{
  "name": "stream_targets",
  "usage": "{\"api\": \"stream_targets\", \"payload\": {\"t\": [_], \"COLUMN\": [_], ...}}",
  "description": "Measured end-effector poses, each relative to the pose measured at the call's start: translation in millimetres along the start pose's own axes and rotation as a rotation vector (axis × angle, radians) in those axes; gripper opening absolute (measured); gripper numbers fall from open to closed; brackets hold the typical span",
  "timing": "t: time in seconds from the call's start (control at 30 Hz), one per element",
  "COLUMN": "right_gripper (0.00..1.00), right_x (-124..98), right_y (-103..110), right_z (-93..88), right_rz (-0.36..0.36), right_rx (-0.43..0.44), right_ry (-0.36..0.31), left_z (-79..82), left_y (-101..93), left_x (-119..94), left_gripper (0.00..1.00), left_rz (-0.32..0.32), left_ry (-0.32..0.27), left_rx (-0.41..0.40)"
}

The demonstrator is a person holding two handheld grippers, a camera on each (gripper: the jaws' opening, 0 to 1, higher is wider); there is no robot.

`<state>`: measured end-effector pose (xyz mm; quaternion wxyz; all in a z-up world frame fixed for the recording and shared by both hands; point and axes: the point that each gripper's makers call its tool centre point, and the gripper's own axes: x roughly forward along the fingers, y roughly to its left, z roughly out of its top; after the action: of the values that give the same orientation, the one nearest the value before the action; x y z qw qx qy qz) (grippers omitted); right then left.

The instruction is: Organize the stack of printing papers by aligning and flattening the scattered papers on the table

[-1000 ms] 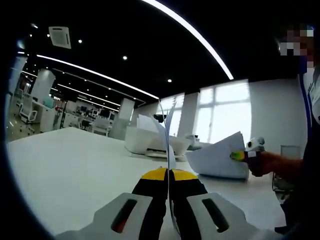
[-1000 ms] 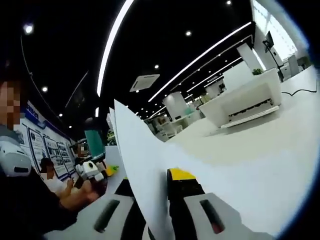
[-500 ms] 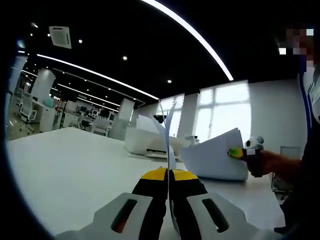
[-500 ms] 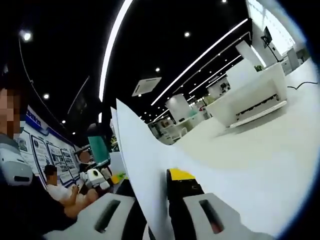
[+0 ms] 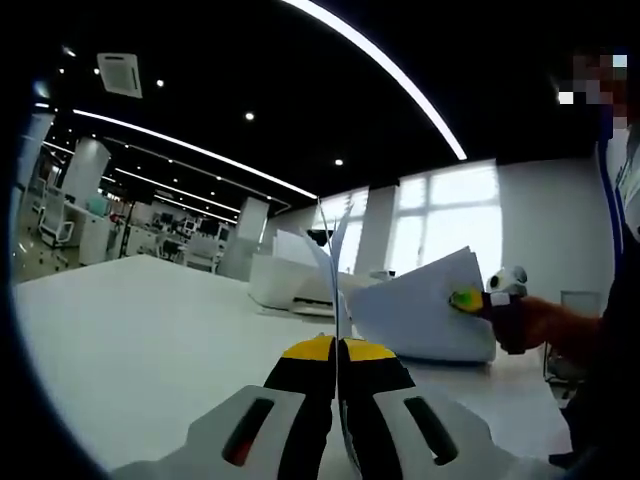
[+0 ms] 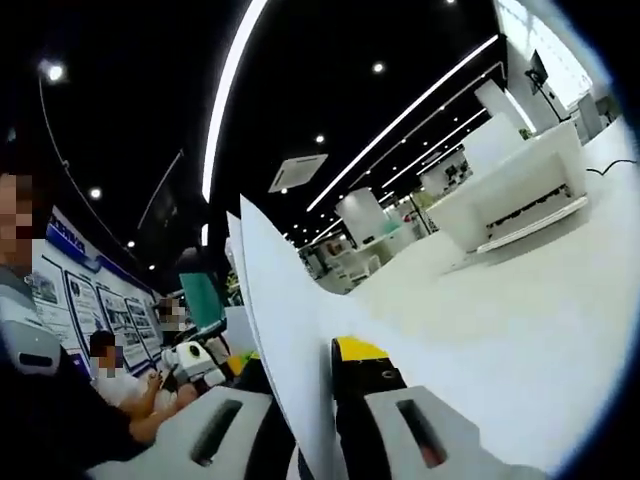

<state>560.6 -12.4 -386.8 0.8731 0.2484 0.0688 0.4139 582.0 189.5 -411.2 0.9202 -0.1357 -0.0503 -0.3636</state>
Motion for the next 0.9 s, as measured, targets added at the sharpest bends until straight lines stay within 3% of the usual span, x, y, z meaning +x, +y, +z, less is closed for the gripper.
{"api": "stream_targets", "payload": {"t": [0.57, 0.9], "right_gripper": [0.07, 0.08], "right_x": [31.9, 52.4], "right_y": [11.7, 31.2], "right_z": [-18.3, -35.0], "right_rz": [-0.065, -0.038], "right_rx": [-0.02, 0.022], "right_ry": [-0.003, 0.027], "left_z": [-0.4, 0.7], "left_y": [-2.8, -5.1], "left_x": [0.8, 1.0], "left_gripper": [0.07, 0.07], "left_rz": [-0.003, -0.013], "left_ry": [0.003, -0.002], "left_rx": [0.02, 0.031]}}
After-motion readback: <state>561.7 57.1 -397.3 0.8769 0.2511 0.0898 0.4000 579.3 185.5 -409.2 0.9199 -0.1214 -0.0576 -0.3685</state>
